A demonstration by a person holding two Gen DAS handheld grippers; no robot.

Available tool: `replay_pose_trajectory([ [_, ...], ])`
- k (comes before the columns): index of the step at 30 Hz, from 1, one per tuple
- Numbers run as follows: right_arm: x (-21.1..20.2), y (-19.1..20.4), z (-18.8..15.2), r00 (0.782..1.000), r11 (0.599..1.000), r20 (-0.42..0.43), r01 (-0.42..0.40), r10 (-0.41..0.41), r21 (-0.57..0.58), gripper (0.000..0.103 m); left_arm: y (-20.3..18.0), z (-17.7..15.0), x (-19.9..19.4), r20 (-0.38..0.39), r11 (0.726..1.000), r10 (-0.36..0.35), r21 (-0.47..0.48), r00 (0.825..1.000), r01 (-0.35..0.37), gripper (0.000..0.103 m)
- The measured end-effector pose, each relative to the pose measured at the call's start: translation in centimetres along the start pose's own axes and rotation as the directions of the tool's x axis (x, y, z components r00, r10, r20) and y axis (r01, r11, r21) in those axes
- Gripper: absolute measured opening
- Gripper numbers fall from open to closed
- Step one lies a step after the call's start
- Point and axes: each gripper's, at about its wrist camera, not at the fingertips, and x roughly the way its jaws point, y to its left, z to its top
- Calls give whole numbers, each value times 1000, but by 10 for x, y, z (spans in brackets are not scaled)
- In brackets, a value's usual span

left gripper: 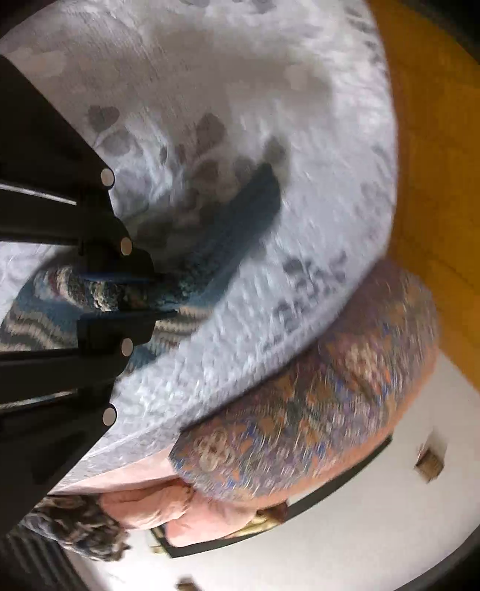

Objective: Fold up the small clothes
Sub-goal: 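Fold the sleeve across the sweater body with the left tool, then open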

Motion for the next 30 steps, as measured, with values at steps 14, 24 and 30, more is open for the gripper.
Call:
replay_pose_trajectory([
  [14,-19,-15,-10,1000,1000,21,2,-2,1,53,-157,-83,-37,-46,934,-214,282,976,218,11],
  [24,-30,-29,-13,999,1000,39,2,-2,-3,53,-240,-177,-20,-157,874,-290,358,944,328,11],
  [30,-33,-36,-16,999,1000,42,7,-7,-12,53,-257,-224,-3,-221,876,-272,346,937,336,11],
])
